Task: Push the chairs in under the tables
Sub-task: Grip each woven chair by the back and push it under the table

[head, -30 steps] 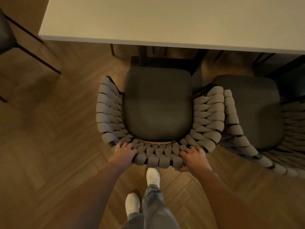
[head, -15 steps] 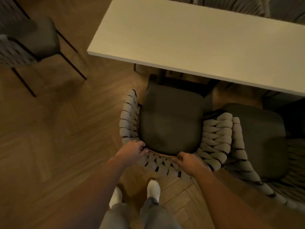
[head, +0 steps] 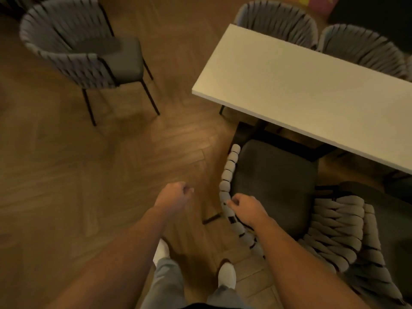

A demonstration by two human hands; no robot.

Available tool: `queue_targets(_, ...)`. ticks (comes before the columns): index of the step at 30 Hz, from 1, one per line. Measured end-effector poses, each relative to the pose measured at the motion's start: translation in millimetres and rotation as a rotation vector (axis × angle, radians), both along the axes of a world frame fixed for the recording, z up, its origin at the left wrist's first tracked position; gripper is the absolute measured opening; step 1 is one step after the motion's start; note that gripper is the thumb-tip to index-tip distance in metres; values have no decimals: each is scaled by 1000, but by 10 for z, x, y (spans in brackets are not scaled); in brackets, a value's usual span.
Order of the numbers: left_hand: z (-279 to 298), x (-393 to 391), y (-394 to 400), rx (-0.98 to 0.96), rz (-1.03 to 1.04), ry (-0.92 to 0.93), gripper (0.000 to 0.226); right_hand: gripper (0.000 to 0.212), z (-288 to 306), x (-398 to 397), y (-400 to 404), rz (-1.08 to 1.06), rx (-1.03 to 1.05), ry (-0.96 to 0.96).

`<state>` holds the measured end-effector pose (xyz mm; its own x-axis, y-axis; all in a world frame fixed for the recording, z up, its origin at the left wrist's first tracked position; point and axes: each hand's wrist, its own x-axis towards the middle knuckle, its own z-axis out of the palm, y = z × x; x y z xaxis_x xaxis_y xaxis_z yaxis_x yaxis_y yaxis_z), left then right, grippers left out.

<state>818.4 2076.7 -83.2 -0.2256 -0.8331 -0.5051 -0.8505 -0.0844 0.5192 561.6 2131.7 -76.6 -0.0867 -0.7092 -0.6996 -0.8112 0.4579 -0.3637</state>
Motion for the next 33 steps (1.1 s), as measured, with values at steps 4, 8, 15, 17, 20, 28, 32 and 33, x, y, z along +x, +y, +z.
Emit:
queue_targets(4,101,809,-257,14,69,-55,34,42,115,770,-428,33,-29,-6)
queue_targets(8,201,1526,-468,7,110,-99,35,43,235,1534,-854,134,-49,10)
queue_targets(15,349,2433,-837,-9,252,-85,35,47,339,2506,-1464,261,-60,44)
queue_targets(17,355,2641,-954,-5,299,-80,35,46,338,2684,-1652,284,-52,52)
queue_targets(20,325,2917,-1190,24,350,-84,36,46,283,2901,-1979,308,-40,58)
queue_targets(28,289,3416,-2165,51,452,-83,34,52,162,3358,-3264,426,-19,81)
queue_targets(32,349,3641,-2734,52,514,-87,34,50,208,3600,-3945,481,-13,76)
queue_targets(33,365,3699,-2871,42,533,-79,35,50,208,3666,-4109,495,-17,77)
